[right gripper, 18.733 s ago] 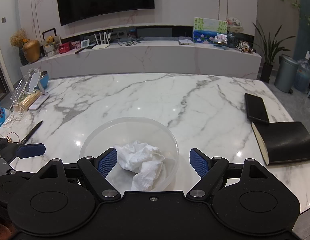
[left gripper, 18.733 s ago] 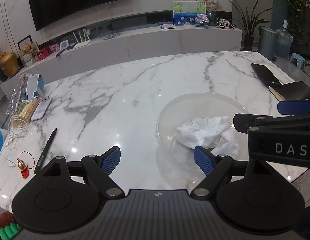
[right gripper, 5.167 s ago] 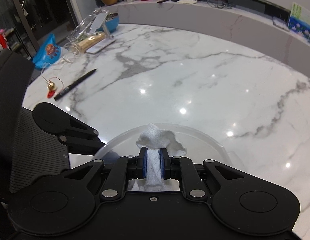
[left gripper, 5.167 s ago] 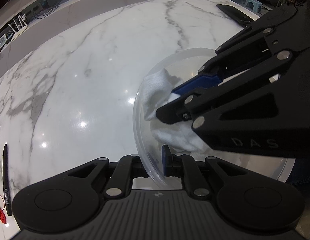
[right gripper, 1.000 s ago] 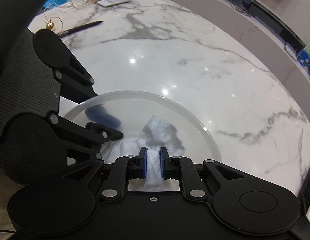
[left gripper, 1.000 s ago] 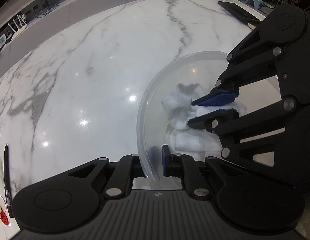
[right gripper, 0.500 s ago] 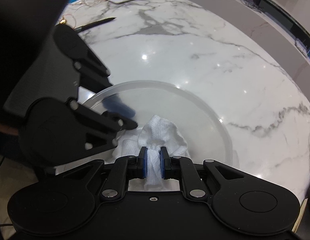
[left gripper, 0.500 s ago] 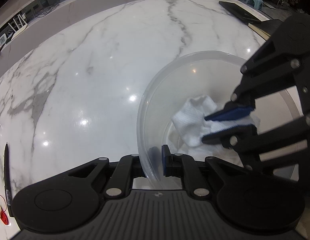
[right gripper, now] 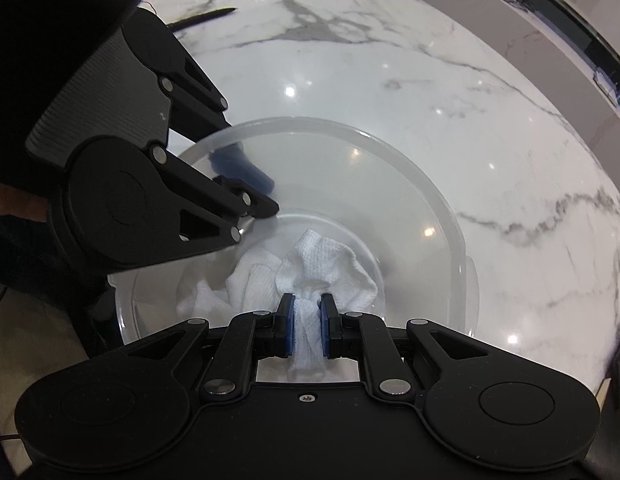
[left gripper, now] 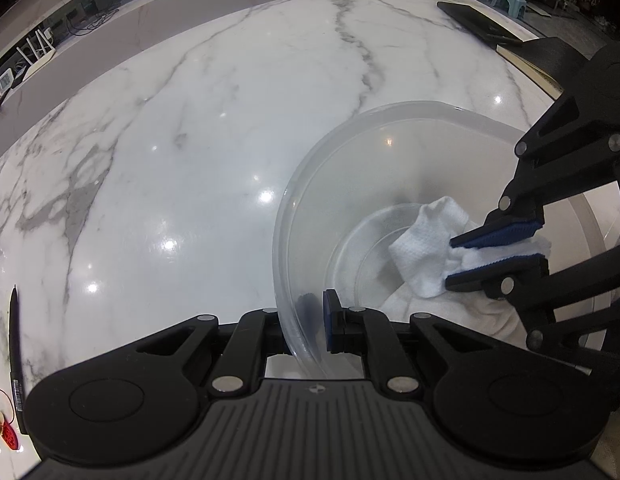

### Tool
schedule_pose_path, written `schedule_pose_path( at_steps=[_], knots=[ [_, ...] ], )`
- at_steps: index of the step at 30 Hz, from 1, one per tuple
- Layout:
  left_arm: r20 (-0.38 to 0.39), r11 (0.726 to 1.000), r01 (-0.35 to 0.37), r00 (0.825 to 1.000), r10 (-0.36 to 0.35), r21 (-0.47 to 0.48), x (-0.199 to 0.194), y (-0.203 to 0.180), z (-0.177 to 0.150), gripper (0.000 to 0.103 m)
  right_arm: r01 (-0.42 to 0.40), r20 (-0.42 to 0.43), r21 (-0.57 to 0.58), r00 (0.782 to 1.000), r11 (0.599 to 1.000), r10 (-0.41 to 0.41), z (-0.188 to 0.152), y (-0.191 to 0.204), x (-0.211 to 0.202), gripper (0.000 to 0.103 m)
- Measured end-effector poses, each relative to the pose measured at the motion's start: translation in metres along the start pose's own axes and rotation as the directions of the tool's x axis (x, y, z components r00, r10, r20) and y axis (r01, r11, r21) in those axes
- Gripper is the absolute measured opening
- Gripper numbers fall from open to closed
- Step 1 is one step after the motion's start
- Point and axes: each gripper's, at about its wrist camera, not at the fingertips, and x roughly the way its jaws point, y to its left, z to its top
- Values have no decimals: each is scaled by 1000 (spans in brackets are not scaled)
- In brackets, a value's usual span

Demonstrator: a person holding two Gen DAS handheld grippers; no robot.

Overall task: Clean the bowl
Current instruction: 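Rub the cloth along the bowl's inner wall with the right gripper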

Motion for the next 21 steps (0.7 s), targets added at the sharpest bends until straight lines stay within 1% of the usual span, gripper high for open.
schedule_pose_path(
  at_steps=[4,9,15,21],
  knots=[
    [0,1000,0,1000,0,1,0,0,0,9,27,-11,0,1000,1000,-27,0,-1,2,11],
    [-1,1000,0,1000,0,1,0,0,0,9,42,-14,6,999,999,-42,1,-6,6,11],
    [-2,1000,0,1000,0,3,0,0,0,9,81,-2,19,997,996,-81,1,-11,7,11],
    [-1,1000,0,1000,0,5,0,0,0,9,99,21,28,995,995,-99,3,-16,10,11]
  ],
)
